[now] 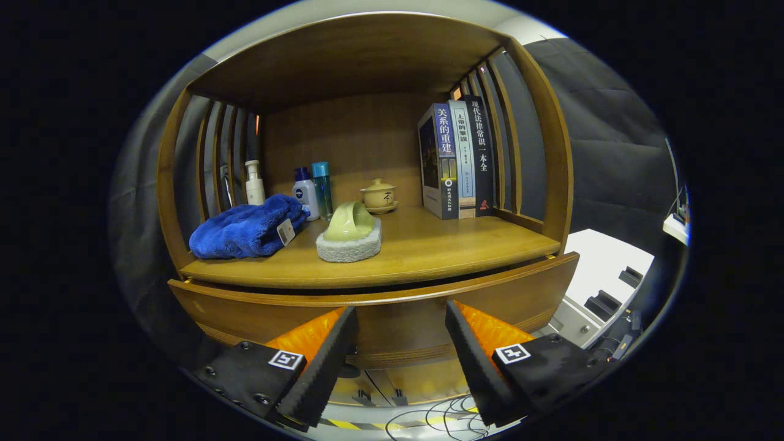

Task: Pull open the drawer, take out the items inside it, and place them on the countertop above the cabinet.

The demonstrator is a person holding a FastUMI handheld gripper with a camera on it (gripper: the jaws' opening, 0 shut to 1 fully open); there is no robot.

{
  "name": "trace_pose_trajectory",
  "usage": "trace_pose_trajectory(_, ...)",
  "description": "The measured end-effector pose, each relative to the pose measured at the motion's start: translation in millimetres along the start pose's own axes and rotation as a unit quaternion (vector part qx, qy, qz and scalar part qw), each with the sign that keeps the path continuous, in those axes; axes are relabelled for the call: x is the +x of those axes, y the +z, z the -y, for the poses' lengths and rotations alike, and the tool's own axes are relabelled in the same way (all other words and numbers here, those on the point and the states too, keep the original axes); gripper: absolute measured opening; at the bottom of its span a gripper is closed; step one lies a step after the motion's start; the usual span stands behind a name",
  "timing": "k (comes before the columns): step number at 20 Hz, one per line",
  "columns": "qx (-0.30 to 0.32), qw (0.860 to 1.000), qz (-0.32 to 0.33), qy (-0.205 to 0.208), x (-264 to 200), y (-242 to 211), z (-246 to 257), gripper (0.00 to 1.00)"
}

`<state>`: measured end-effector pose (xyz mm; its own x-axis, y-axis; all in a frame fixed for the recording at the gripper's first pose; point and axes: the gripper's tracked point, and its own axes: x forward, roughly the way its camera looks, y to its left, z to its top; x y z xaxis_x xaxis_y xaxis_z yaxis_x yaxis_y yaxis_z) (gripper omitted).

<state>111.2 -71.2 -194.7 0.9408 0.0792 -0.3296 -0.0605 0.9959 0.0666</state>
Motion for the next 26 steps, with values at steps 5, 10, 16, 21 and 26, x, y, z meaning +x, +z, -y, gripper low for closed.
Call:
trace_pose_trajectory(5, -0.006, 1.000, -0.004, 0.000, 12.6, 3.7, -2.2, 0.98)
trace_pose_trajectory(10, 0.006, 1.000, -0.013, -0.001, 13.5, 2.6, -1.6, 0.98)
trace_pose_trajectory(16, -0.005, 1.000, -0.009, 0.000, -4.3, 31.1, -5.6, 0.99)
trace_pose_trajectory(21, -0.013, 0.999, 0.034, 0.012, -35.3, 89.3, -15.6, 0.99)
trace_pose_trajectory(26, -0.023, 0.997, 0.073, 0.018, -75.0, 148.0, -25.7, 0.98)
